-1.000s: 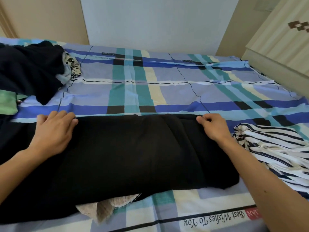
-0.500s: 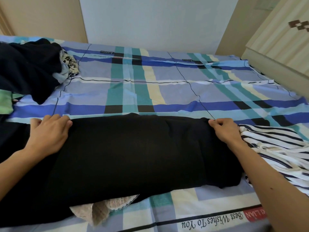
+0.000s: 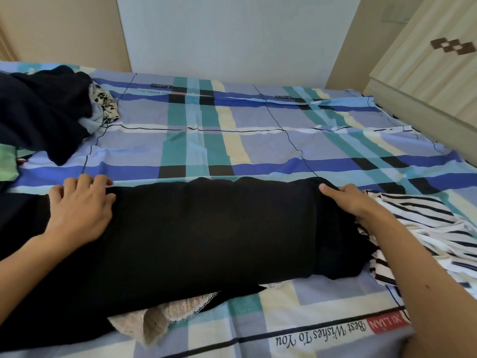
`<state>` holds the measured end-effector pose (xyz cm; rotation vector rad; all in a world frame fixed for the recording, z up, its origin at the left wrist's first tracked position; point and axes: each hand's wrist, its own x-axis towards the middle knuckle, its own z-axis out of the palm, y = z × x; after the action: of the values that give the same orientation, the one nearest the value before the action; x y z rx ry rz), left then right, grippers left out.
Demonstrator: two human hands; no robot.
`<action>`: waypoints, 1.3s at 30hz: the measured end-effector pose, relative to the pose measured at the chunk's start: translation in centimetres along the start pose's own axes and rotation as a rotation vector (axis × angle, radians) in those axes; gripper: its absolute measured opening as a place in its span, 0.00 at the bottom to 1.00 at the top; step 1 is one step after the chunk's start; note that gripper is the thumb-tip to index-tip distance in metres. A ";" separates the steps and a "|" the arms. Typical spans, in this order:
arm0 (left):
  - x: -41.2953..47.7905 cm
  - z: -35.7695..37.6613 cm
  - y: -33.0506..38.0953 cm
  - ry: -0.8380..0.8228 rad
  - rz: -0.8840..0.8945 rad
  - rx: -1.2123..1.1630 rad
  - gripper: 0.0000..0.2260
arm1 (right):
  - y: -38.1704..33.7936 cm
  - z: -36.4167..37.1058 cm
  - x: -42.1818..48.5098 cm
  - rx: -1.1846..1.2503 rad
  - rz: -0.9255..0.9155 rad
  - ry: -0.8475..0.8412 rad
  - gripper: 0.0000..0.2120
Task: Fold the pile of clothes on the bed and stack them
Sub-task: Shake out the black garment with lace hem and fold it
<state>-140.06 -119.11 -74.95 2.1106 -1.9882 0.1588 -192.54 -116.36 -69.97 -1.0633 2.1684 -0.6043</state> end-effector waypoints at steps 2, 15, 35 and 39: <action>-1.3 -2.0 3.2 0.030 0.112 -0.131 0.18 | 0.1 -1.1 -1.9 0.017 0.048 -0.231 0.50; -13.3 -2.9 19.9 -0.526 0.859 -0.263 0.30 | -3.0 -2.3 -7.7 0.317 -0.167 -0.271 0.19; -8.7 -7.0 11.1 -0.449 -0.438 -1.273 0.26 | -10.7 9.6 -16.2 0.260 -0.910 -0.307 0.18; -7.4 -5.9 10.7 -0.367 -0.354 -0.959 0.24 | -7.5 11.5 -13.4 -0.080 -0.909 -0.164 0.28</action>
<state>-150.69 -111.00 -70.02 1.8064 -1.3292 -1.0763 -174.16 -111.07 -68.57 -2.0690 1.4924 -0.7744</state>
